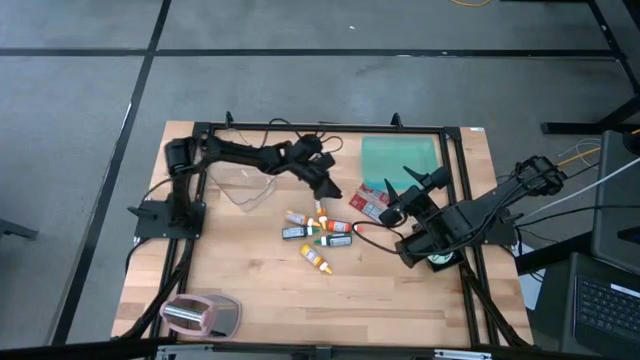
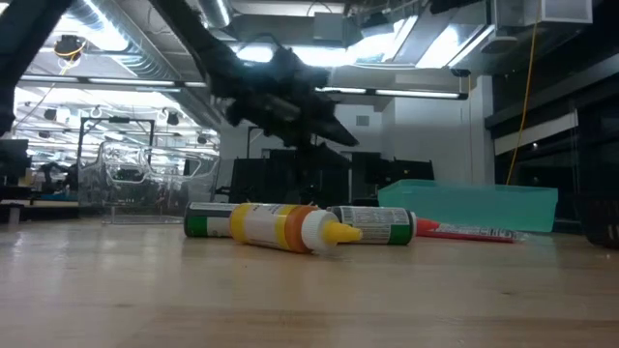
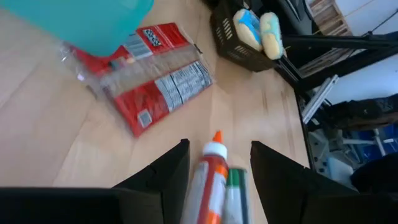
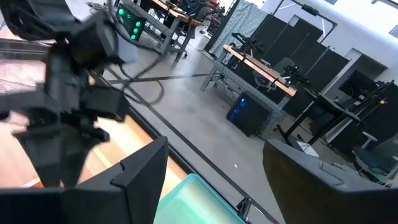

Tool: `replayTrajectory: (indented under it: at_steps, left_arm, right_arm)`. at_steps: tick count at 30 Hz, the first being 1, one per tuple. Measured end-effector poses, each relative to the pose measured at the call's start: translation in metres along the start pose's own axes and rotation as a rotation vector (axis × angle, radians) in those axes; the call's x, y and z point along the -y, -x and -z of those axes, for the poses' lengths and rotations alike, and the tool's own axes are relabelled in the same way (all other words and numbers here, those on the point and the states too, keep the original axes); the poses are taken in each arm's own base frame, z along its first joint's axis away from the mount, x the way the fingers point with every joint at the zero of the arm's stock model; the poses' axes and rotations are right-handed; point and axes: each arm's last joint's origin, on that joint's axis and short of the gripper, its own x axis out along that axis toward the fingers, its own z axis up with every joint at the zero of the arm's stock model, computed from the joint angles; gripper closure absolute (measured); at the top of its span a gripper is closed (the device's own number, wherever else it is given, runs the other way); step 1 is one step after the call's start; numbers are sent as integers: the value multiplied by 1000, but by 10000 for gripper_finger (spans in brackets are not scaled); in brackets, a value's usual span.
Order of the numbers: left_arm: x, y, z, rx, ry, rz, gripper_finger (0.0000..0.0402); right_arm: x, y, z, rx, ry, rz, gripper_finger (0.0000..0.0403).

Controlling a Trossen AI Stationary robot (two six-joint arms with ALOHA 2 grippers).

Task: Pick & Place Food Item
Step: Put the red popcorn bag into the green bin

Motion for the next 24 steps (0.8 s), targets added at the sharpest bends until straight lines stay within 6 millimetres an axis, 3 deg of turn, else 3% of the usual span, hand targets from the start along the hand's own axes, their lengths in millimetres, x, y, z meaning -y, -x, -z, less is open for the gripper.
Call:
replayTrajectory:
  at_steps: [4, 9, 12, 24]
  left_arm:
    - [-8, -19, -14, -34, 21, -47, 237]
    - [-22, -32, -23, -165, 9, -310, 238]
    - [-23, -42, -29, -203, -11, -371, 238]
    - [-34, -85, -15, -328, 49, -376, 238]
  right_arm:
    - [-1, 0, 1, -39, 3, -23, 144]
    - [-1, 0, 2, -64, 1, -39, 144]
    - [-2, 0, 2, -68, 0, -42, 144]
    - [-3, 0, 2, -102, -20, -66, 144]
